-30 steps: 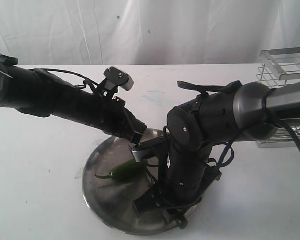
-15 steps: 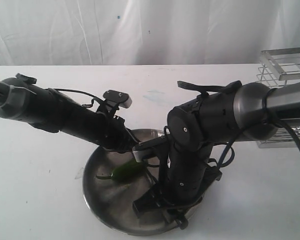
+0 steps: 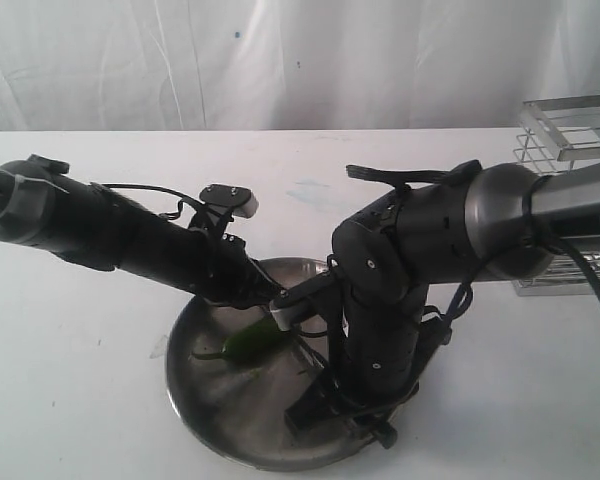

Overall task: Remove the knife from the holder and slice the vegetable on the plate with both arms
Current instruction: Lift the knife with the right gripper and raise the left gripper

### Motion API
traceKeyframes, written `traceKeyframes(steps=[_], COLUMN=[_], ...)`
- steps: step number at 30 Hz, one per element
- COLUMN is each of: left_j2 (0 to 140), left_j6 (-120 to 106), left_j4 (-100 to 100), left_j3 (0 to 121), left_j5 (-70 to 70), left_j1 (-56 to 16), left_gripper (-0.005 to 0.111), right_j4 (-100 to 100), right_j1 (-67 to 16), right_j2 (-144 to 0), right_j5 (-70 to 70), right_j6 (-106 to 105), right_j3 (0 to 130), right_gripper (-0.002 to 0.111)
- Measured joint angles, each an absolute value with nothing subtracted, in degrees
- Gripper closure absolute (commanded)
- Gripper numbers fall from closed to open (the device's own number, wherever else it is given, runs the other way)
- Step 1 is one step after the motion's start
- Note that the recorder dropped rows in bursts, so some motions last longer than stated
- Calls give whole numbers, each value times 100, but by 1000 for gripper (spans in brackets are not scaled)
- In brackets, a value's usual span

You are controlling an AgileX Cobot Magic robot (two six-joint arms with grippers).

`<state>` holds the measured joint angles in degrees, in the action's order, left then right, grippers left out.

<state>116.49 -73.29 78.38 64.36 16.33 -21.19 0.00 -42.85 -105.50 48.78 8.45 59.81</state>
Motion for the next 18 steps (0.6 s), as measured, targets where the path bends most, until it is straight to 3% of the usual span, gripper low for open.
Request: traceKeyframes(steps=[18], left_j2=[10492], left_j6=[-7329], left_j4=[7357], left_j3=[6528], left_j5=[1775], left_j1=[-2103], left_gripper=[107], right_j4=[-88], right_j1=[-4263], right_j2=[-10518], right_j5=[5032], right_j6=[884], right_j3=[5981], right_gripper=[108])
